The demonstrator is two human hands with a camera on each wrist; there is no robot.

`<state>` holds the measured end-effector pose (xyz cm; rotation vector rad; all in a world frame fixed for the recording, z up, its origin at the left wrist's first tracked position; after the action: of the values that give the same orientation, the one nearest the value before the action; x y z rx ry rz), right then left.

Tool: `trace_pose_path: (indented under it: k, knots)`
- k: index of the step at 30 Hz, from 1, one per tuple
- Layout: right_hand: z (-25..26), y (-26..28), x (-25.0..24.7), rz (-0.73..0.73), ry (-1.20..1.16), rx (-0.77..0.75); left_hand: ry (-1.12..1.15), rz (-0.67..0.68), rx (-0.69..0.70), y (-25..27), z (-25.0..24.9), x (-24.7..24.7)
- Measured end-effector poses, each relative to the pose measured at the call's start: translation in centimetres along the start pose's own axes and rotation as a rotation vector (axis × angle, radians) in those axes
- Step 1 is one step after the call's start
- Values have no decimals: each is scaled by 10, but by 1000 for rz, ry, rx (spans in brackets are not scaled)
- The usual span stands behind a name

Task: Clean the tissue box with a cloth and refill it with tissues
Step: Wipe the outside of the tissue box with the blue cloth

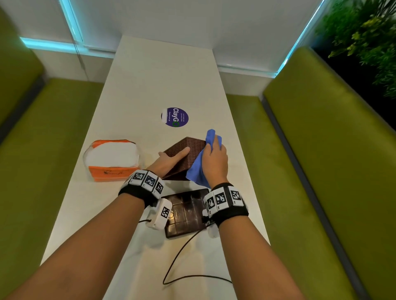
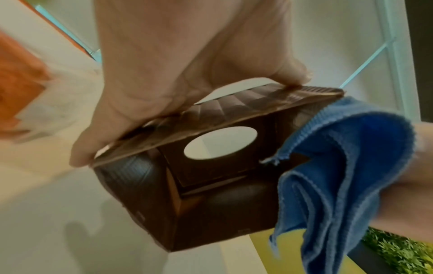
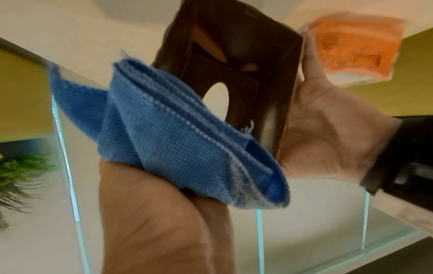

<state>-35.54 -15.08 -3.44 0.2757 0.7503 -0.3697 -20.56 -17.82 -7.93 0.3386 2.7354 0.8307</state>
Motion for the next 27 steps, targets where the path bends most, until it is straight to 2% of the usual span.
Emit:
trace_pose_path:
  k: [4,7,10,11,14,17,19,21,23,25,27]
  knots:
    - [11,2,7,-15,130,-86,17,11,-19,-5,6,-3]
    - [23,10,15,10,222,-257,106,-13,2,-37,27,-8]
    - [28,13,18,90,213,-378,177,23,-24,-67,49,-10]
    - [26,11,16,89,197,-374,186,19,-33,-56,42,-10]
    - [12,0,6,22,102,-247,172,-4,20,-9,7,-8]
    - [-10,-13,-4,104,-195,40,152,-26,40,7,-4,-6]
    - [-12,-16,-6,140,-187,115,133,-31,26,8,-2,-5]
    - [-1,-11,-3,80,-59,22,120,-40,32,3,1,-6]
    - [13,2,6,17,68,-156,114,-21,47,-5,5,-6]
    - [19,12,15,16,146,-313,118,0,41,-13,10,-8]
    - [18,14,15,44,154,-362,123,15,26,-20,16,-8]
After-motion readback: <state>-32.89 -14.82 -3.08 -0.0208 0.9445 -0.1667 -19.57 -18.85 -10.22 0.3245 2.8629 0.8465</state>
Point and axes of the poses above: each hand's wrist, its own y-axis away from the middle knuckle, its own x-axis out of the palm, z = x × y, the point moved 5 cm from there along -y, towards the middle knuckle, and after that the axes turned 1 degree about y, right-handed, at the moved point
